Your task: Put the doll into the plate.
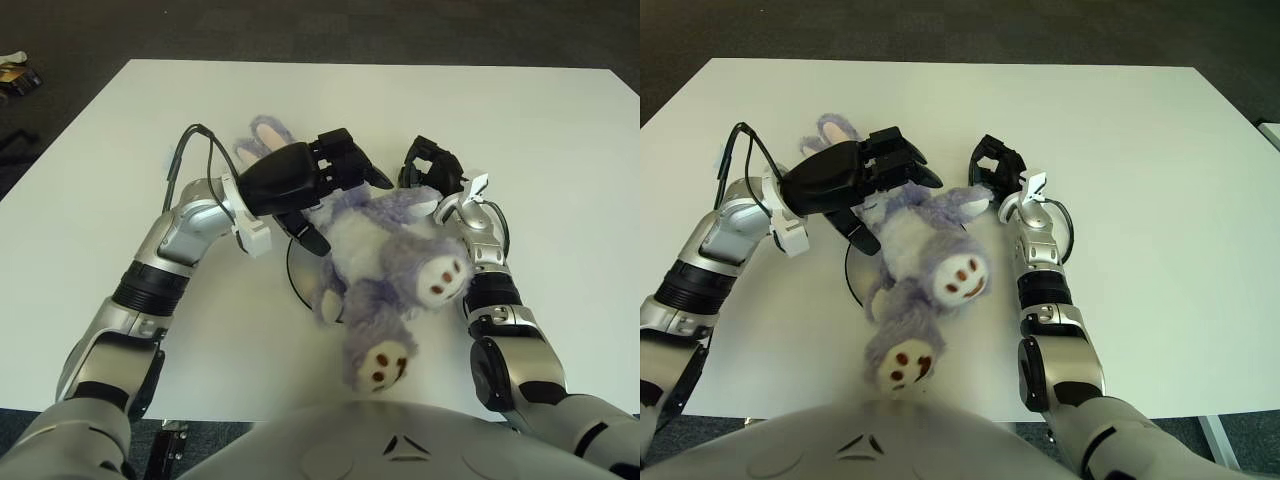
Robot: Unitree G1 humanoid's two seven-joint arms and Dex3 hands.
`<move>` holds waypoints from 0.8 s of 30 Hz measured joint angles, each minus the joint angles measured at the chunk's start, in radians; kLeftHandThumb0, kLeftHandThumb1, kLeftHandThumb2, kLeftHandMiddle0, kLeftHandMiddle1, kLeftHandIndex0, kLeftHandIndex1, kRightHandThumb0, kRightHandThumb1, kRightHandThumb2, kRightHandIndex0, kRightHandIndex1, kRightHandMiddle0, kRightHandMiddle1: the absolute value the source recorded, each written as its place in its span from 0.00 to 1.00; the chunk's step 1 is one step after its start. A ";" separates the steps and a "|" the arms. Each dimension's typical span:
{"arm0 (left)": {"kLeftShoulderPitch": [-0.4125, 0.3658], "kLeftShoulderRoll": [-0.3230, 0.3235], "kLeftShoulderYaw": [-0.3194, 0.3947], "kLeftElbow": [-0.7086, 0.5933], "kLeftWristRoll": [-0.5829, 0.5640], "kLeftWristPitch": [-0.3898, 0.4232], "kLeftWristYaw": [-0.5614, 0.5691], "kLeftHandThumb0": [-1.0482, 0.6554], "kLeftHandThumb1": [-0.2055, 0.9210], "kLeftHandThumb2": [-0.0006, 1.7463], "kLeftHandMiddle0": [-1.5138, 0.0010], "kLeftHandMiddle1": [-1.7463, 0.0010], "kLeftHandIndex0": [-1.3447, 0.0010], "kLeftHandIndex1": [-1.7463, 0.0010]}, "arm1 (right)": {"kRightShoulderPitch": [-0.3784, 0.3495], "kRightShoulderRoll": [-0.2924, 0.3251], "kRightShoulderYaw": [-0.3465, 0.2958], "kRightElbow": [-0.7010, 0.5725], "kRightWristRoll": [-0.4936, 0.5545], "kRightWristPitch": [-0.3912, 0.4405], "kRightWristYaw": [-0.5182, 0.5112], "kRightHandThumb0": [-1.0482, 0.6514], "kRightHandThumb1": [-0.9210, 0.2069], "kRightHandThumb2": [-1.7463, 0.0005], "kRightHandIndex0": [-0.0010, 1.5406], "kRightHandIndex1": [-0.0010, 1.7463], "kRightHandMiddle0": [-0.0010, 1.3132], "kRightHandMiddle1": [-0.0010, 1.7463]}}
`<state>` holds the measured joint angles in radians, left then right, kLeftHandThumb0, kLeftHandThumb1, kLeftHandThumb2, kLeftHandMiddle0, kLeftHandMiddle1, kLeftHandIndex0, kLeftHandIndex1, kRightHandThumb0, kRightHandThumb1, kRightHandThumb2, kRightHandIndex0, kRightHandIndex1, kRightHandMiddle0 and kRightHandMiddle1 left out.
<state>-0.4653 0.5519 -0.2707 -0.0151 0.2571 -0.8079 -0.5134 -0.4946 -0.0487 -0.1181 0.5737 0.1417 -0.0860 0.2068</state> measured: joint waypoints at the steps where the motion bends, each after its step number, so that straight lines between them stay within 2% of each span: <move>1: 0.000 0.015 -0.002 -0.011 -0.018 0.016 -0.026 0.25 0.79 0.44 0.94 0.74 1.00 0.69 | -0.001 0.000 0.000 0.003 0.000 -0.003 0.000 0.31 0.63 0.17 0.76 1.00 0.54 1.00; 5: -0.006 0.061 -0.003 -0.045 -0.052 0.070 -0.091 0.21 0.89 0.39 0.93 0.79 1.00 0.77 | -0.002 -0.001 -0.001 0.016 0.000 -0.019 0.002 0.31 0.63 0.18 0.76 1.00 0.53 1.00; 9: -0.010 0.065 -0.007 -0.057 -0.059 0.081 -0.116 0.20 0.91 0.37 0.91 0.81 1.00 0.81 | -0.004 -0.006 -0.003 0.025 0.000 -0.029 0.005 0.31 0.62 0.18 0.76 1.00 0.53 1.00; 18: -0.037 0.067 -0.021 -0.057 -0.122 0.088 -0.183 0.24 0.91 0.37 0.89 0.83 1.00 0.89 | -0.016 -0.010 -0.003 0.045 0.000 -0.036 0.014 0.30 0.65 0.16 0.80 1.00 0.55 1.00; 24: -0.041 0.063 -0.020 -0.056 -0.151 0.102 -0.196 0.27 0.82 0.41 0.86 0.83 1.00 0.87 | -0.016 -0.011 -0.001 0.043 0.000 -0.035 0.015 0.30 0.64 0.16 0.80 1.00 0.55 1.00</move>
<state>-0.5061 0.6149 -0.2903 -0.0714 0.1056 -0.7055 -0.7095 -0.5101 -0.0595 -0.1191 0.6166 0.1414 -0.1210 0.2216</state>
